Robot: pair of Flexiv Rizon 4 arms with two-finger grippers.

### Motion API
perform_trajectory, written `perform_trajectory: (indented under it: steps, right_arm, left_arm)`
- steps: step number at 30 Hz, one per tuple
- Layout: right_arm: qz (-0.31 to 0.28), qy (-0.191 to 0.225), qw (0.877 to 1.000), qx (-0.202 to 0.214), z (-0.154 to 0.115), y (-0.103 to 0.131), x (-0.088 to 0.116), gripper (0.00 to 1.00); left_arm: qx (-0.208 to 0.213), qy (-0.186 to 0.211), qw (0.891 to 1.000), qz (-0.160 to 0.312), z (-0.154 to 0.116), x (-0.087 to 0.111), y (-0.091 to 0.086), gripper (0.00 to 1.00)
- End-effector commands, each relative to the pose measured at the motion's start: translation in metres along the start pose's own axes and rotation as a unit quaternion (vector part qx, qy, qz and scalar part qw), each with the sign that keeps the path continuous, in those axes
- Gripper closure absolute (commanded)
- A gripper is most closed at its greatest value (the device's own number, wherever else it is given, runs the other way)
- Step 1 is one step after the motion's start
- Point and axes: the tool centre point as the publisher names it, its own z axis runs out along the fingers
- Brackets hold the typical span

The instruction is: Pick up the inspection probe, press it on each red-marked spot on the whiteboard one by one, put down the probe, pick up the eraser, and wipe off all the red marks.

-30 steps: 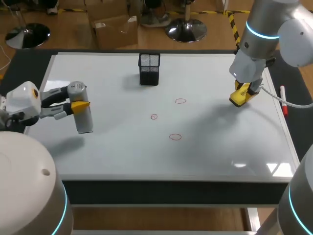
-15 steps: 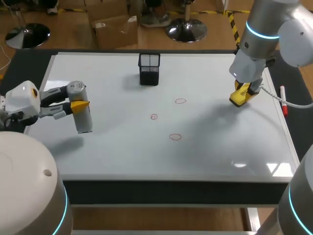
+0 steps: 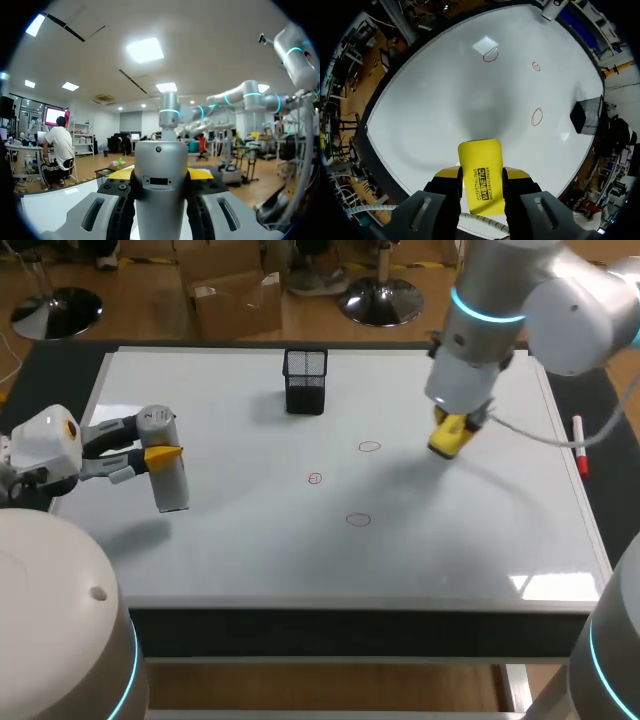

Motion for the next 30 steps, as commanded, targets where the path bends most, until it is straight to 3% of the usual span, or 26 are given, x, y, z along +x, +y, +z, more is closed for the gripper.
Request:
perform_trajectory:
  steps: [1,11,18,30]
  right_arm:
    - [-0.028,0.030,0.999,0.019,0.003,0.027,-0.027,1.00]
    - [-0.120,0.040,0.992,0.022,0.009,0.081,-0.075,1.00]
    - [-0.168,0.032,0.985,0.000,0.020,0.119,-0.100,1.00]
    - [-0.220,0.043,0.974,-0.015,0.036,0.173,-0.121,1.00]
  left_arm:
    - [0.000,-0.001,1.000,0.000,0.000,0.000,-0.001,1.00]
    - [0.000,-0.001,1.000,0.000,0.000,0.000,-0.001,1.00]
    - [0.000,-0.001,1.000,0.000,0.000,0.000,-0.001,1.00]
    - [0.000,-0.001,1.000,0.000,0.000,0.000,-0.001,1.00]
